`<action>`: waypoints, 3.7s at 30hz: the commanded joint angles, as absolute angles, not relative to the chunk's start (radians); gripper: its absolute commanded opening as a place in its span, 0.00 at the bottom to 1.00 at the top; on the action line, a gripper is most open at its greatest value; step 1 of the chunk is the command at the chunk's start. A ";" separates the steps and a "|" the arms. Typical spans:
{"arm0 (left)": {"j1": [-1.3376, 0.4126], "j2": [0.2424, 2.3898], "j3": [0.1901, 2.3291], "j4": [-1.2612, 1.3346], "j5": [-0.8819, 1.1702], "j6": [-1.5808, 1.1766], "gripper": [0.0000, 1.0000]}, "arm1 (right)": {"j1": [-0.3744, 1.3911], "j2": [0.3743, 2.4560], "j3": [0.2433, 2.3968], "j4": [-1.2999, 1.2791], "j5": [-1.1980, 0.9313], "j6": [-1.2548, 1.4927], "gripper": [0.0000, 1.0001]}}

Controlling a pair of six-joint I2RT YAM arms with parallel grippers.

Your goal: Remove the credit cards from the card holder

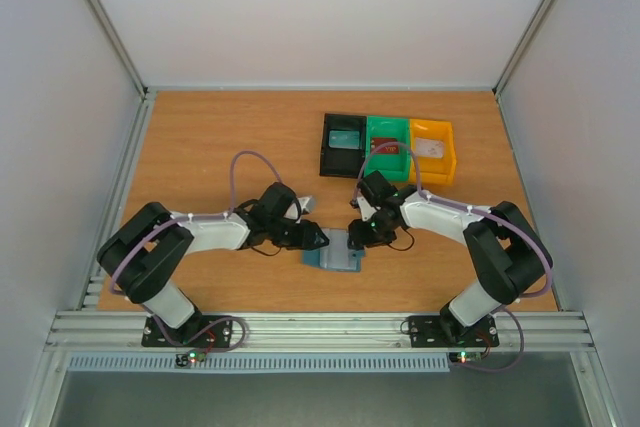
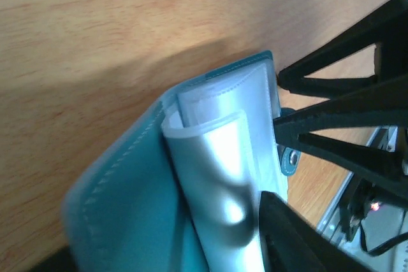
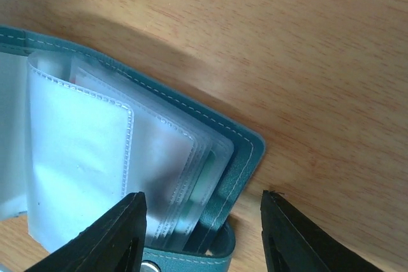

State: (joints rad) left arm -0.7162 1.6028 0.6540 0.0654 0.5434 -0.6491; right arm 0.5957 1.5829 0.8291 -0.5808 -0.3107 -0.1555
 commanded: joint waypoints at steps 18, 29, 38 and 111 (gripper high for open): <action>-0.700 1.102 0.588 0.372 0.798 -0.390 0.00 | 0.425 0.960 0.857 -0.616 -0.559 -0.335 0.78; -0.672 0.984 0.637 0.451 0.815 -0.378 0.00 | 0.373 0.781 0.944 -0.728 -0.701 -0.480 0.81; -0.673 0.965 0.645 0.491 0.831 -0.393 0.00 | 0.373 0.777 0.941 -0.698 -0.708 -0.470 0.77; -0.696 0.955 0.598 0.518 0.734 -0.411 0.00 | 0.346 0.804 0.896 -0.512 -0.947 -0.381 0.48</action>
State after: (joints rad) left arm -0.6949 0.9558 0.6022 0.4427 0.7322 -0.4183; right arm 0.3134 0.7967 0.8959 -0.5674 -0.9672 -0.4065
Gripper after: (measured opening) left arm 0.037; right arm 0.482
